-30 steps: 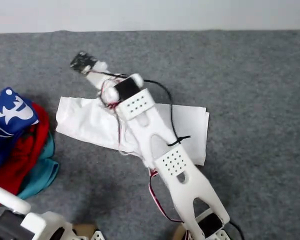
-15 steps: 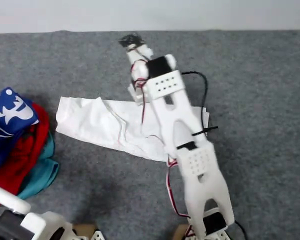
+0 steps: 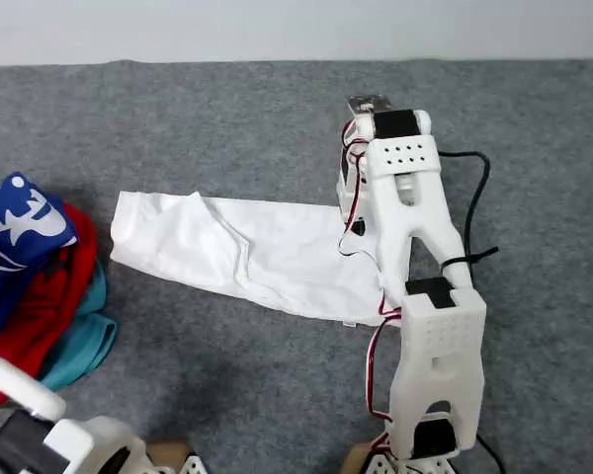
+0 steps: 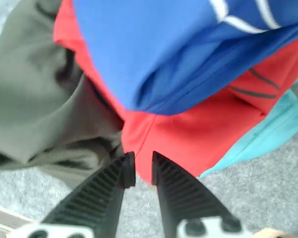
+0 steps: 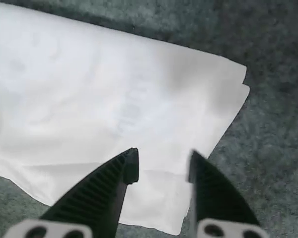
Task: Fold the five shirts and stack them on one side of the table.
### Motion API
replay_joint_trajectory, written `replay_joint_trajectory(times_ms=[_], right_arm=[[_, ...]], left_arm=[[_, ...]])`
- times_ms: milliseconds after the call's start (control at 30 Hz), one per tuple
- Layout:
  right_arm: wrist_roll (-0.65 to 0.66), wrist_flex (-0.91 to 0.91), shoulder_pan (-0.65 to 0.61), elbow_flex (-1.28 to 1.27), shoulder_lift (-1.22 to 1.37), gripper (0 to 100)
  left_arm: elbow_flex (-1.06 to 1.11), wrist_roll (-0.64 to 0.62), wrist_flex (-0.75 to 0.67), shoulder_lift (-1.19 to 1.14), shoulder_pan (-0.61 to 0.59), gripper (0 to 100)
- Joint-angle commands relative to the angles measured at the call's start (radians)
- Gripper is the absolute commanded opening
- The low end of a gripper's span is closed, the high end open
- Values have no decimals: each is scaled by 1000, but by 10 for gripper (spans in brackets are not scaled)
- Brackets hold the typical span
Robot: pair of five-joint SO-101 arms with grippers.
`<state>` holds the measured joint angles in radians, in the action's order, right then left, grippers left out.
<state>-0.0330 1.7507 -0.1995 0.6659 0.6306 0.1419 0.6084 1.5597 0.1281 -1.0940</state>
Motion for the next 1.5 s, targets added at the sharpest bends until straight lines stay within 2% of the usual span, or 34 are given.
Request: replay_joint_trajectory(times_ms=[0,200,500,733,1100,1167,1333,1467], right_arm=[[-12,42,7,6,-4,244],[-12,42,-16,3,58,245],[-5,44,38,3,110,246],[-9,44,35,2,120,348],[-5,36,16,8,295,341],[-2,36,16,8,298,287],[83,36,16,9,289,20],[98,41,35,9,265,8]], left_arm=[[19,-12,-51,43,40,70],[36,-12,-100,35,44,70],[36,-11,-161,35,46,71],[36,-8,-163,35,72,71],[38,-8,-163,34,110,71],[38,-8,-163,34,110,71],[38,-8,-163,34,110,71],[38,-8,-163,34,110,71]])
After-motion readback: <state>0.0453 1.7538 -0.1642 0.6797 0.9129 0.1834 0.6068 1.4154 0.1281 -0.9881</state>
